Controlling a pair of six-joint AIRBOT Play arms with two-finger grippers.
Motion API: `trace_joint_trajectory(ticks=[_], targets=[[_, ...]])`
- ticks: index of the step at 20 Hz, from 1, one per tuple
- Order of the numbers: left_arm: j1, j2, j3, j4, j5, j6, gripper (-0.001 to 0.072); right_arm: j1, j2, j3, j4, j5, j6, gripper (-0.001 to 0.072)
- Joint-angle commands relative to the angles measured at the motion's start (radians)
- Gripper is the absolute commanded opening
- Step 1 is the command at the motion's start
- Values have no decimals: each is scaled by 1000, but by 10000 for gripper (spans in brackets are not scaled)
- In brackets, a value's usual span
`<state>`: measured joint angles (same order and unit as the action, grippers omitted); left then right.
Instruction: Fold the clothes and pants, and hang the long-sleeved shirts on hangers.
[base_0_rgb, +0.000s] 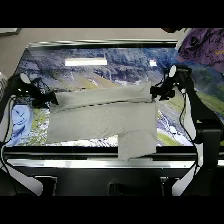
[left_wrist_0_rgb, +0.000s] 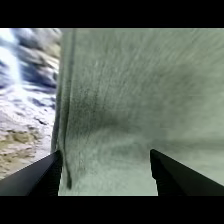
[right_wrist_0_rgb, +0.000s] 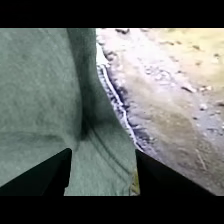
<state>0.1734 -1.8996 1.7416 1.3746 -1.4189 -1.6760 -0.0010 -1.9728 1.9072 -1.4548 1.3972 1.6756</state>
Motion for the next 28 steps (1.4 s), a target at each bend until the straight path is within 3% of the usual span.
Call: trace_joint_trajectory(ticks=[1,4,6,10,14,21,26,27,28], targets=[[53,77,67,-7,-69,35,615,-54,97,0,63,68,-55,475],[143,203,24,6,-149,77,614,-216,246,-85,224,106,-146,471],[205,315,-110,6,-152,80,613,-338,385,-295,339,104,-214,471],[327,613,-569,-40,9,72,612,-504,667,-903,475,40,-335,471],[384,805,-887,-168,128,89,612,-505,779,-1294,510,-29,-423,472],[384,852,-1021,-209,153,110,612,-505,779,-1483,553,-169,-549,471],[384,852,-1021,-209,156,109,612,-505,779,-1502,679,-210,-600,467],[384,852,-1021,-209,156,109,612,-505,779,-1502,681,-210,-599,453],[384,852,-1021,-209,156,109,612,-505,778,-1502,681,-209,-600,375]])
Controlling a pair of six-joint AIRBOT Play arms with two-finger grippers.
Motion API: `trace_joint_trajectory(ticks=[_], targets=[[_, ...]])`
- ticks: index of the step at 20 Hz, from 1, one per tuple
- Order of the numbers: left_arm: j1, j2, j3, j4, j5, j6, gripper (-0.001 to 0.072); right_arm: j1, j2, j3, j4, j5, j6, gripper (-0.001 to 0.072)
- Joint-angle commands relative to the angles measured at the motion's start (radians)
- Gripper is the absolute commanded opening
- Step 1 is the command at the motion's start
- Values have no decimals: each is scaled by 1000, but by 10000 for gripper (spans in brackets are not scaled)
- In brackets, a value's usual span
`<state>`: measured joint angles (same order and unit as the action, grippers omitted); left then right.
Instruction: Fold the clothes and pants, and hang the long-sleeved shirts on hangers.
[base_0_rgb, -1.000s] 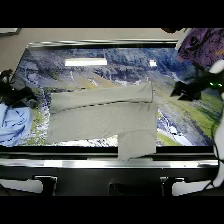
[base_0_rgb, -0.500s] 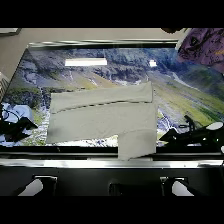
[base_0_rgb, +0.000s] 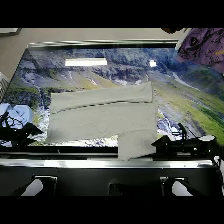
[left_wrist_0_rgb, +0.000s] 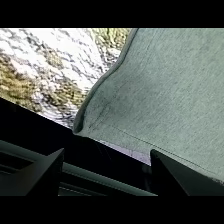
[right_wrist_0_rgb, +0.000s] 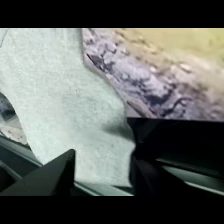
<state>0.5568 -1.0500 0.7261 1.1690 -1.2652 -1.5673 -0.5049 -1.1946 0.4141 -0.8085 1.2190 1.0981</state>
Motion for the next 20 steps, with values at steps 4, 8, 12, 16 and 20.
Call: trace_joint_trajectory(ticks=[4,8,12,16,20], targets=[[27,2,-11,-3,3,10,612,-1,-39,-9,41,-22,-45,281],[101,2,-77,-42,18,83,612,-1,-54,-9,49,-14,-91,38],[167,-3,-190,-130,42,182,612,-1,-54,-9,53,-11,-93,38],[153,-33,-221,-216,93,226,611,-1,-54,-9,53,-15,-93,38],[142,-81,-221,-257,133,263,608,-1,-54,-9,53,-14,-101,38]])
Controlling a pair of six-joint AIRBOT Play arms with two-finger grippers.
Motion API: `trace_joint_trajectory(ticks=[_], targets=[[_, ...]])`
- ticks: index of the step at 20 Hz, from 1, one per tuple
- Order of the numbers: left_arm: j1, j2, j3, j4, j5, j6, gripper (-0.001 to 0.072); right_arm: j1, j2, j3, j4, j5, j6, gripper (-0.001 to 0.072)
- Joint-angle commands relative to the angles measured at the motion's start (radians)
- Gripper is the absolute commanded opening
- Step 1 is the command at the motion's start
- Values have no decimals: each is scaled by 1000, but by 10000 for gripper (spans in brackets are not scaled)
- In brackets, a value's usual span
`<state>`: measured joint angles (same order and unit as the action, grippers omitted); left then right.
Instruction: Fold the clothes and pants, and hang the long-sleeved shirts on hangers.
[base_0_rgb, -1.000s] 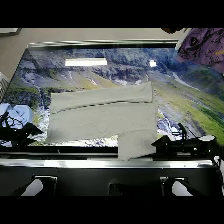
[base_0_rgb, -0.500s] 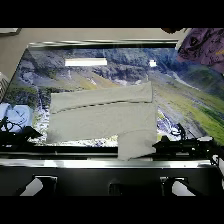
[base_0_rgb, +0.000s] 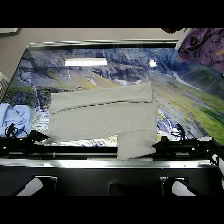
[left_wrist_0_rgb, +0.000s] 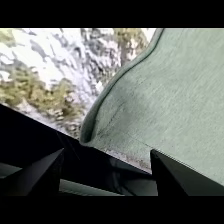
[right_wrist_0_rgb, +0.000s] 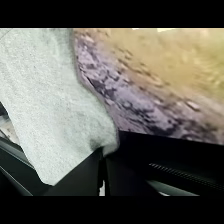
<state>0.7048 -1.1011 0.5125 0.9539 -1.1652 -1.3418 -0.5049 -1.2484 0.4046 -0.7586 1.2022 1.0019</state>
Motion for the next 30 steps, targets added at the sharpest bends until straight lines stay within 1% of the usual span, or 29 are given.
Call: trace_joint_trajectory(ticks=[1,5,6,7,8,9,11,13,15,16,18,19,21,23,24,26,28,30], targets=[[-10,-43,-8,-43,42,38,606,-1,0,0,3,3,-5,38],[-43,-92,-8,-46,66,41,590,-1,0,0,3,8,-12,38],[-47,-103,-8,-46,74,41,551,-1,0,0,3,10,-12,38],[-48,-113,-8,-46,80,41,310,-1,0,0,3,13,-12,38],[-48,-118,-8,-46,86,41,143,-1,0,1,3,19,-12,38],[-48,-121,-7,-46,86,41,25,-1,0,1,4,25,-12,38],[-48,-117,-3,-47,74,40,22,-1,0,11,10,47,-12,38],[-48,-89,13,-46,39,10,21,-1,17,33,16,101,-10,37],[-48,-15,35,-29,2,-89,20,-1,80,48,13,164,35,37],[-48,42,45,-4,-14,-165,20,-1,137,48,11,196,77,36],[-48,179,60,39,-48,-270,19,-1,278,48,-3,248,183,36],[-48,247,63,57,-67,-312,19,-1,364,48,-8,261,243,36],[-48,365,65,79,-124,-358,19,-1,542,48,-22,298,332,36],[-48,448,65,86,-168,-369,20,-1,697,49,-59,375,415,36],[-50,476,66,86,-175,-360,20,-1,768,53,-78,423,448,36],[-60,481,69,81,-172,-343,19,-1,856,78,-94,472,481,35],[-89,455,76,63,-132,-299,19,-1,857,122,-92,452,481,35],[-135,411,90,63,-63,-283,19,-1,787,164,-80,389,446,35]])
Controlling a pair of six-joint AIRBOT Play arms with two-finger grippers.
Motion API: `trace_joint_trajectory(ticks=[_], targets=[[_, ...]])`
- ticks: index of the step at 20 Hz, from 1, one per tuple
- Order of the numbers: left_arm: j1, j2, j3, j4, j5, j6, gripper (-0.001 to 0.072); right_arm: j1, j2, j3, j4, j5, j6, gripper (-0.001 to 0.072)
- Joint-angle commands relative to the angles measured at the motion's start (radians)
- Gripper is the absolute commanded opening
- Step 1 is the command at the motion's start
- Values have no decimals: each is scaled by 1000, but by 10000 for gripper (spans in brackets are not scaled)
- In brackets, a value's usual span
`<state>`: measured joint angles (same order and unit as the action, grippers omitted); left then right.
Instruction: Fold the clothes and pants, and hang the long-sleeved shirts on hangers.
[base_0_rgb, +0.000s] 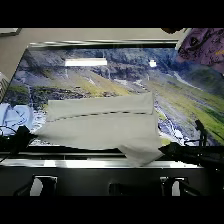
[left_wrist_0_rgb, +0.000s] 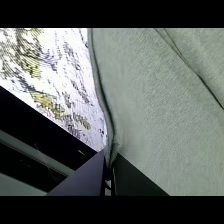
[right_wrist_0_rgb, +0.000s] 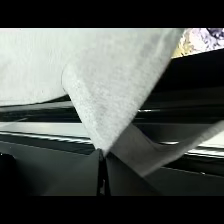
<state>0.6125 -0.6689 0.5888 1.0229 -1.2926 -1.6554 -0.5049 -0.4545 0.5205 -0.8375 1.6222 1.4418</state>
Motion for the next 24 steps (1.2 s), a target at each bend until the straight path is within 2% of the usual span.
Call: trace_joint_trajectory(ticks=[1,4,8,12,16,24], targets=[[-67,-48,25,-6,101,31,20,-1,-61,66,39,-78,-19,35],[-139,-169,88,-6,208,32,19,-1,-259,124,165,-215,-131,36],[-229,-380,237,-4,316,34,20,0,-543,259,249,-322,-216,36],[-285,-607,399,0,344,63,19,120,-760,399,230,-444,-241,36],[-305,-785,567,18,344,63,20,273,-965,582,103,-587,-145,36],[-327,-1022,813,29,344,58,19,340,-1241,912,55,-591,-52,36]])
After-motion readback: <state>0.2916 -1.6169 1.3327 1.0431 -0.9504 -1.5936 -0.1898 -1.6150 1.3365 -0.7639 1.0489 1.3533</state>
